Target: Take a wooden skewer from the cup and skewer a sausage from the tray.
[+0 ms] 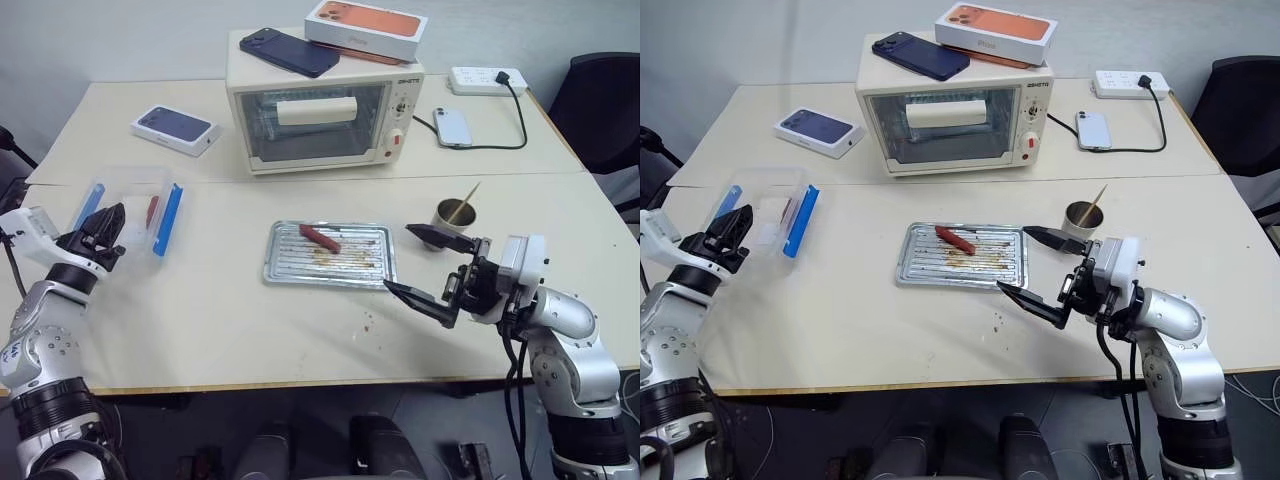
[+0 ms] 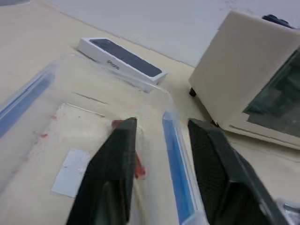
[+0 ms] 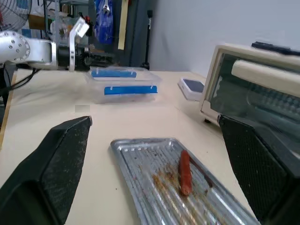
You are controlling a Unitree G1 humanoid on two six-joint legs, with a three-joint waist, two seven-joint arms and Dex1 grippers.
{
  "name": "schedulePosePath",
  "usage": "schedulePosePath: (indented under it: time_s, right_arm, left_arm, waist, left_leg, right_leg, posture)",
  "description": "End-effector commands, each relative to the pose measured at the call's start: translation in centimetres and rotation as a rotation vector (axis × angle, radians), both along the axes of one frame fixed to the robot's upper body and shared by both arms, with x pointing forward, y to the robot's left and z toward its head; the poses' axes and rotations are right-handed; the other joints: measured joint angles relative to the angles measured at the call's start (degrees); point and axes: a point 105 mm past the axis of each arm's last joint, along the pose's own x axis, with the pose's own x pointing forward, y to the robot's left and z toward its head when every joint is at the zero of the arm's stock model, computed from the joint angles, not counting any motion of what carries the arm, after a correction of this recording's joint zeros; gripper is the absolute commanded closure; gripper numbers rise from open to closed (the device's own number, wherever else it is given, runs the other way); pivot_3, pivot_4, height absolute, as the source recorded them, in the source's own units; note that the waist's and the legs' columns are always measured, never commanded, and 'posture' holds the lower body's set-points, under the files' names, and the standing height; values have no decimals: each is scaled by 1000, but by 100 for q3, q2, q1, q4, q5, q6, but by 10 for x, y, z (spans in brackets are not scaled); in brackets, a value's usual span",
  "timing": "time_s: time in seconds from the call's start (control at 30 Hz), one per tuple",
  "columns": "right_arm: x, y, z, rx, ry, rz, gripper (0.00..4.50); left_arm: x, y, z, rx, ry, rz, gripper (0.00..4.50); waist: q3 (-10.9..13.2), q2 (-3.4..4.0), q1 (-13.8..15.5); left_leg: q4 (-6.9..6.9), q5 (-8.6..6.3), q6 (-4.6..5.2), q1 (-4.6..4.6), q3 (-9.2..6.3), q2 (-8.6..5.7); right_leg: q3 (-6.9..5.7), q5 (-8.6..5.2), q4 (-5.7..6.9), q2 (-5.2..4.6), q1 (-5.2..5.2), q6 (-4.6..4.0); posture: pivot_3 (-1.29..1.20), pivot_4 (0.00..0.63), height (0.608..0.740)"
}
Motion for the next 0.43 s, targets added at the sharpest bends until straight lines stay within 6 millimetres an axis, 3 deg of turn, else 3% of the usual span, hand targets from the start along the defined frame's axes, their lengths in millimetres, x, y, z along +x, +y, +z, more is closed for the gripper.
schedulePosePath:
  time_s: [0.03,0.13,0.23,0.33,0.43]
  right_arm:
    - [-11,-13,-15,-123,32,41,0]
    - [-15,-21,-29,-198,81,69,0]
    - [-15,-33,-44,-264,103,82,0]
    - [-12,-36,-54,-283,105,83,0]
    - [-5,-36,-59,-275,99,61,0]
  left_arm:
    - [-25,-42,25,405,-75,-276,2088]
    - [-52,-69,-4,606,64,-528,2088]
    - [-94,-94,-33,712,143,-787,2088]
    - [-113,-97,-57,748,192,-830,2088]
    - [-110,-85,-71,739,218,-751,2088]
  waist:
    - [0,0,3]
    - [1,4,2]
    - [4,21,-17]
    - [4,21,-9]
    - [4,22,7]
  left_leg:
    - [-4,0,0,-3,0,1]
    - [-11,0,1,-2,0,2]
    - [-29,-2,9,23,5,4]
    - [-41,-3,9,26,5,12]
    - [-44,-1,8,27,1,12]
  right_leg:
    - [0,0,-4,0,-1,0]
    - [0,-1,-25,-3,7,-2]
    - [5,-2,-51,-7,38,-3]
    - [2,-3,-61,-3,40,-6]
    - [-3,-3,-58,-3,40,-7]
  posture:
    - [0,150,740]
    - [0,150,740]
    - [0,150,740]
    - [0,150,740]
    - [0,150,740]
